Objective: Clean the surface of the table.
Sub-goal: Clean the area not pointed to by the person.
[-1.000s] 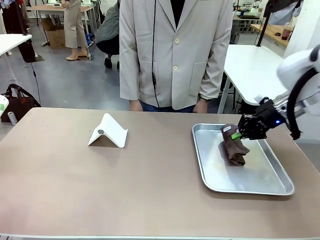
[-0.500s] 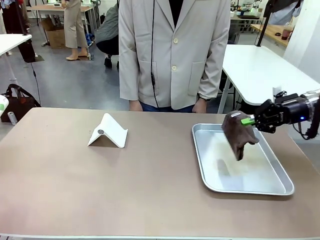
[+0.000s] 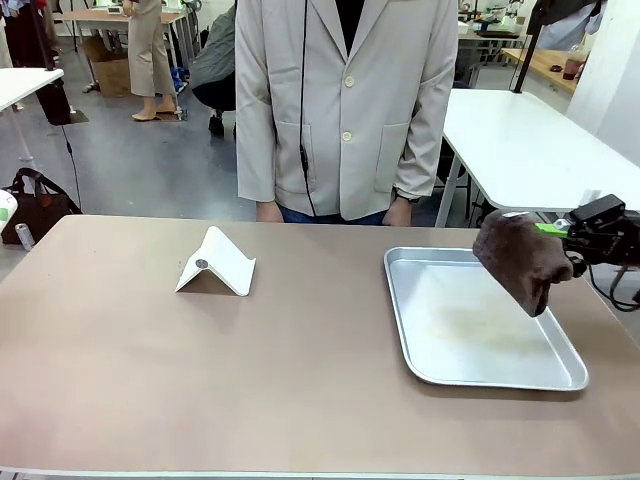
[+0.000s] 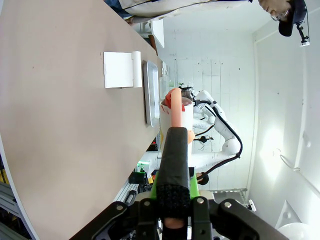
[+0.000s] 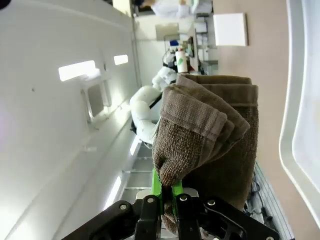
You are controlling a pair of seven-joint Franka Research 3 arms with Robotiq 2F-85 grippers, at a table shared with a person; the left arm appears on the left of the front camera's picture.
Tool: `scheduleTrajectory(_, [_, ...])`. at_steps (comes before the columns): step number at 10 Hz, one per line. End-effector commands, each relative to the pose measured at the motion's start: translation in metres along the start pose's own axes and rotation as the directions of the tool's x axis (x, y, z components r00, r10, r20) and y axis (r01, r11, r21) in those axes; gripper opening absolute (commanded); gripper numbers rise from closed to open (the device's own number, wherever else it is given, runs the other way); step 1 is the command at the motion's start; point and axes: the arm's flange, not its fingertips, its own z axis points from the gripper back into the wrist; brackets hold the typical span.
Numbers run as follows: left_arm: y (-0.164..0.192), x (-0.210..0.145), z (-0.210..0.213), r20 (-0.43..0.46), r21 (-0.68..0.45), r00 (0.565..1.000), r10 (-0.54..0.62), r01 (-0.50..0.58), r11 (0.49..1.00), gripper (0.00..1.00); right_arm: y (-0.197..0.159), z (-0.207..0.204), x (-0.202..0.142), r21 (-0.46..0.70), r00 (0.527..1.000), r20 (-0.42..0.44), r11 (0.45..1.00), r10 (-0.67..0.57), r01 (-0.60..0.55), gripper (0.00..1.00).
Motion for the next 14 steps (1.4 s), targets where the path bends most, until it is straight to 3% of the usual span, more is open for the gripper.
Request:
scheduleTrajectory(1, [-0.005, -0.001, 0.001, 0.007, -0.017, 1.0, -0.004, 0.004, 1.0, 0.22, -0.002, 0.024, -0.006, 0.006, 0.993, 0.114, 1.0, -0.01, 0.01, 0.09])
scheduleTrajectory(3, [-0.005, -0.001, 0.001, 0.007, -0.017, 1.0, -0.004, 0.004, 1.0, 0.22, -0.003, 0.067, -0.025, 0.026, 0.963, 0.262, 0.997, 0.057, -0.066, 0.09])
scheduleTrajectory(5, [-0.005, -0.001, 0.001, 0.007, -0.017, 1.0, -0.004, 0.004, 1.0, 0.22, 0.003, 0.095, -0.041, -0.034, 0.929, 0.356, 0.995, 0.097, -0.091, 0.09])
scheduleTrajectory(10, [-0.005, -0.001, 0.001, 0.007, -0.017, 1.0, -0.004, 0.004, 1.0, 0.22, 0.001, 0.101, -0.046, -0.025, 0.915, 0.388, 0.994, 0.107, -0.106, 0.09])
scheduleTrajectory(11, [-0.005, -0.001, 0.001, 0.007, -0.017, 1.0, -0.004, 0.004, 1.0, 0.22, -0.002, 0.092, -0.043, -0.127, 0.914, 0.393, 0.99, 0.102, -0.056, 0.09])
scheduleTrajectory(12, [-0.005, -0.001, 0.001, 0.007, -0.017, 1.0, -0.004, 0.004, 1.0, 0.22, 0.001, 0.111, -0.048, -0.02, 0.93, 0.359, 0.997, 0.076, -0.073, 0.09])
scheduleTrajectory(14, [-0.005, -0.001, 0.001, 0.007, -0.017, 1.0, -0.004, 0.004, 1.0, 0.22, 0.001, 0.111, -0.048, -0.02, 0.93, 0.359, 0.997, 0.076, -0.073, 0.09])
